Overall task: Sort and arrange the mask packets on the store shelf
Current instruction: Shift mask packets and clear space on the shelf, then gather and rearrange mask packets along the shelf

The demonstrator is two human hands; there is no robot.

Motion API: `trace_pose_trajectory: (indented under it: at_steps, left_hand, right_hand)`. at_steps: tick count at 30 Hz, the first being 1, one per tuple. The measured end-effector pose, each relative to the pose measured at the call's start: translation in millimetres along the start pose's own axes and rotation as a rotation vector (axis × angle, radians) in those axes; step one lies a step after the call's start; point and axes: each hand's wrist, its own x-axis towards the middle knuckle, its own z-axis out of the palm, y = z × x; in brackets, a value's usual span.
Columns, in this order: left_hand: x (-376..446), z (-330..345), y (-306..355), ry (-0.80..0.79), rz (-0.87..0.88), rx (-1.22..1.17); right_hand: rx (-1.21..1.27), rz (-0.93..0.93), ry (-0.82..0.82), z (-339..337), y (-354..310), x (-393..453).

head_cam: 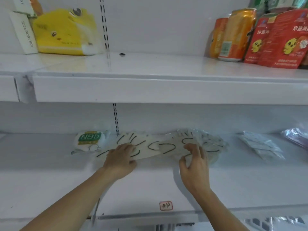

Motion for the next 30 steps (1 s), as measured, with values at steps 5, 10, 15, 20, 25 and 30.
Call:
trace_pose_trajectory:
  at_steps: [5, 10, 15, 20, 25, 30]
  left_hand:
    - [-15, -9, 2, 0.050, 0.051, -0.013]
    - [-62, -22, -17, 0.179, 0.148, -0.016]
    - [-129, -41, -79, 0.253, 0.140, 0.014]
    - [-195, -58, -156, 0.330, 0.036, 0.030]
    - [-231, -82, -263, 0.358, -0.115, 0.003]
    - [-251, -110, -392, 0.309, -0.193, -0.001]
  right_hand:
    - [-0.033, -0.014, -0.020, -8, -13, -19]
    - [-0.027, -0.007, -0.132, 12, -39, -36]
    - [0.002, -0.033, -0.290, 62, -74, -67]
    - [0.042, -0.065, -0.376, 118, -137, -107]
    - [0.059, -0.181, -0.401, 192, -222, -121]
    - [0.060, -0.223, -0.438, 283, -328, -133]
